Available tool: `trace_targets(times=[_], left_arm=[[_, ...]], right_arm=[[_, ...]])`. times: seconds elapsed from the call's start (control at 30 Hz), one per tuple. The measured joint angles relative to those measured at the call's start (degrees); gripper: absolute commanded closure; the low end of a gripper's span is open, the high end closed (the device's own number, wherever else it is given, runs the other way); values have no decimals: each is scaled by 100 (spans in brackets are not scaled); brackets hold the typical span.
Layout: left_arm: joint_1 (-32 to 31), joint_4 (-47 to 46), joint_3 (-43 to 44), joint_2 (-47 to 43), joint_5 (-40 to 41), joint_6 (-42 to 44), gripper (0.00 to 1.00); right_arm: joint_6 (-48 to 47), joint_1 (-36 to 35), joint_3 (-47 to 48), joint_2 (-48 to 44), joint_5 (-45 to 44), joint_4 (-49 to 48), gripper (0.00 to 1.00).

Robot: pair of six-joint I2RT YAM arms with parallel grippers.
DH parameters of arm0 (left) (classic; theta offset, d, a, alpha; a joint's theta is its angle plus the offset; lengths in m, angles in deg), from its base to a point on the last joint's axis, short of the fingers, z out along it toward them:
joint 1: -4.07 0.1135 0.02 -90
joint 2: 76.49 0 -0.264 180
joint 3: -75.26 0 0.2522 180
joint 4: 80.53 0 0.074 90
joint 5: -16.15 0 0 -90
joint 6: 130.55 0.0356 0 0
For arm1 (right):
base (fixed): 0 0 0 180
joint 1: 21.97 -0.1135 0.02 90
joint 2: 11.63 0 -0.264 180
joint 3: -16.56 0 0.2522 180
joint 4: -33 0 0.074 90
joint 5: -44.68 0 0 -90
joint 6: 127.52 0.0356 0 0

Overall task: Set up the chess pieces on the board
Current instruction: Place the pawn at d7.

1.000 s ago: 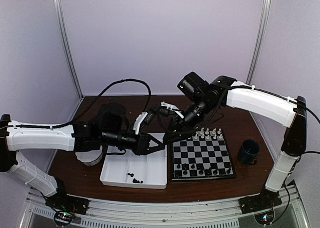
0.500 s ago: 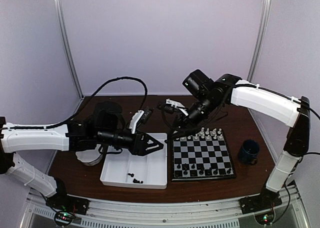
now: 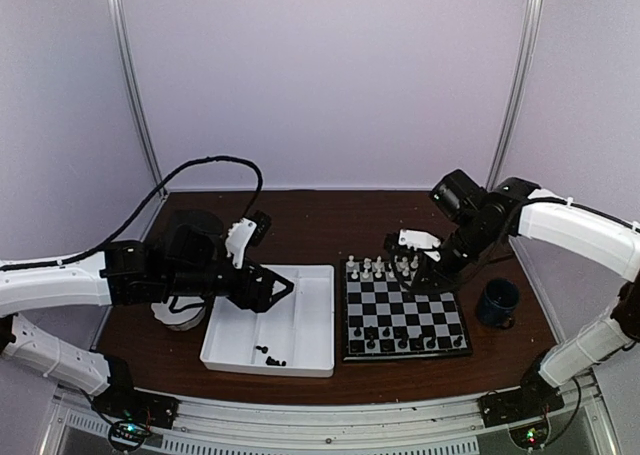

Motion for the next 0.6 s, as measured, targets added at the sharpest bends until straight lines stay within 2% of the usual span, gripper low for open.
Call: trace_targets(times=[0.23, 0.43, 0.6], left_arm=[[160, 293, -144, -61, 699, -17, 8], [175, 400, -144, 61, 723, -79, 14], [175, 461, -146, 74, 710, -96, 15]], right_arm=[[-195, 31, -1023, -444, -684, -105, 90], [-330, 28, -1095, -144, -730, -369, 90], [-437, -11, -1163, 195, -730, -616, 90]])
